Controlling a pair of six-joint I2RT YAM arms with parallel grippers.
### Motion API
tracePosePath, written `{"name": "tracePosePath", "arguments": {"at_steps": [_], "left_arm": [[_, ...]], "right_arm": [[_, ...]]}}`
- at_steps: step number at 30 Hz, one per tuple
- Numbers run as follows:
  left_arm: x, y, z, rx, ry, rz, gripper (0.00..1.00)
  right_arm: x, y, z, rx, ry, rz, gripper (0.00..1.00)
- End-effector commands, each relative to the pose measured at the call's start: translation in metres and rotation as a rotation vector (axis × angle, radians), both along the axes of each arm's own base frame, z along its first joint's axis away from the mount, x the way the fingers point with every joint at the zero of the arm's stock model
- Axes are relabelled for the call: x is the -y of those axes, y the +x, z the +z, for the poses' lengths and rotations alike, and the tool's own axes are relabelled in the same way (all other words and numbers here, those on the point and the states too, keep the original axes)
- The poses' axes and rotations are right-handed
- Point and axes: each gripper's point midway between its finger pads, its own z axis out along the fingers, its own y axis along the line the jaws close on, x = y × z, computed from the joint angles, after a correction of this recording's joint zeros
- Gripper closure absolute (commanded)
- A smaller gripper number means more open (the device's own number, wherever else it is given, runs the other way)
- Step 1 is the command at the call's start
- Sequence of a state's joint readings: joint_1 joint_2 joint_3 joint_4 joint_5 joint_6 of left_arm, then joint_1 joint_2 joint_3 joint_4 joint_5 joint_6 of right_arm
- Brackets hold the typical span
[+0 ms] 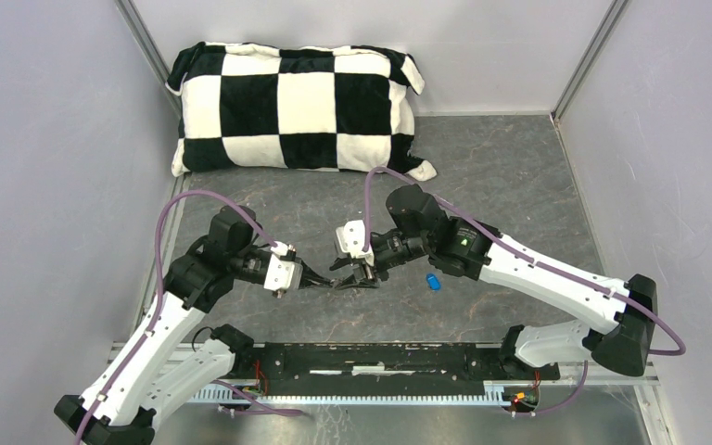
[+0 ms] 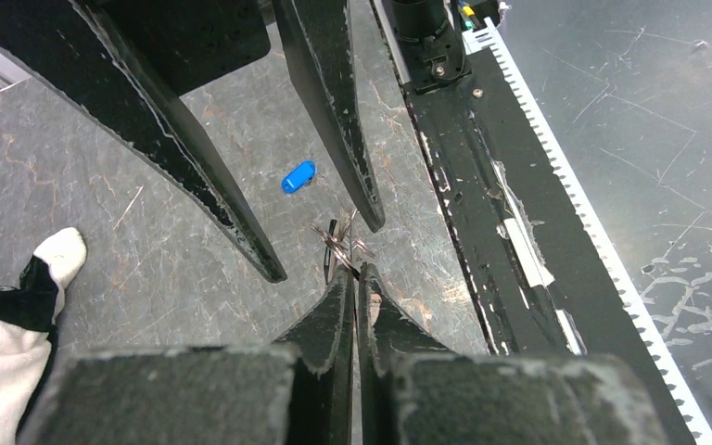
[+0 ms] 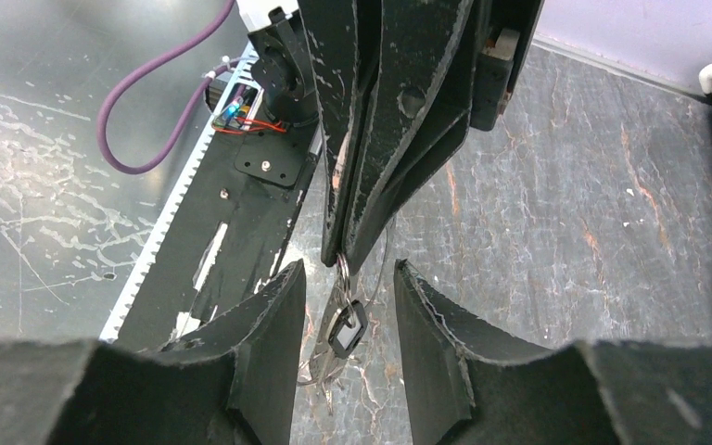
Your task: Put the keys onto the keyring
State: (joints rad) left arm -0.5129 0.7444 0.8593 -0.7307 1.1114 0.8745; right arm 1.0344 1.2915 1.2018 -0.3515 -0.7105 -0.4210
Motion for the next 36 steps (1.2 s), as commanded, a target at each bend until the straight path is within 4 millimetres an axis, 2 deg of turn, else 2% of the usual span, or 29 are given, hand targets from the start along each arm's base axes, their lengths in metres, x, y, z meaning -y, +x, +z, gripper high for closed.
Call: {"name": "tracePosePath", "arguments": {"at_steps": [1,7,11,14,15,16,17,21,25,33,36], "left_arm": [[0.003,-0.006,0.027,0.078,-0.065,-0.055,0.98],[0.003,-0.006,0.030,0.084,-0.068,-0.053,0.98],[0.003,-0.004,0.026,0.084,-0.059,-0.043,0.98],[0.000,0.007,0.019,0.109,-0.023,0.010,0.98],[-0.002,0.012,0.015,0.123,-0.005,0.038,0.93],[-0.003,0.018,0.012,0.141,0.013,0.066,0.79],[-0.006,0.024,0.010,0.157,0.032,0.096,0.70],[-0.013,0.043,0.003,0.229,0.091,0.177,0.59],[-0.015,0.054,0.004,0.242,0.108,0.216,0.58],[-0.007,0.041,-0.007,0.126,0.090,0.160,0.63],[-0.005,0.042,-0.006,0.105,0.055,0.191,0.63]], "right_arm": [[-0.005,0.003,0.002,0.031,0.023,0.000,0.55],[-0.005,0.002,-0.003,0.016,0.009,0.010,0.72],[-0.004,0.000,-0.002,0.010,0.005,0.019,0.99],[-0.001,0.003,-0.004,0.015,-0.015,-0.014,1.00],[0.001,0.007,-0.005,0.016,-0.027,-0.038,1.00],[0.002,0.010,-0.007,0.017,-0.044,-0.063,1.00],[0.003,0.014,-0.009,0.015,-0.060,-0.086,1.00],[0.006,0.025,-0.021,0.002,-0.140,-0.157,1.00],[0.003,0.028,-0.026,0.000,-0.187,-0.181,1.00],[-0.007,0.031,-0.016,-0.012,-0.166,-0.194,1.00],[-0.009,0.029,-0.010,-0.021,-0.140,-0.191,1.00]]}}
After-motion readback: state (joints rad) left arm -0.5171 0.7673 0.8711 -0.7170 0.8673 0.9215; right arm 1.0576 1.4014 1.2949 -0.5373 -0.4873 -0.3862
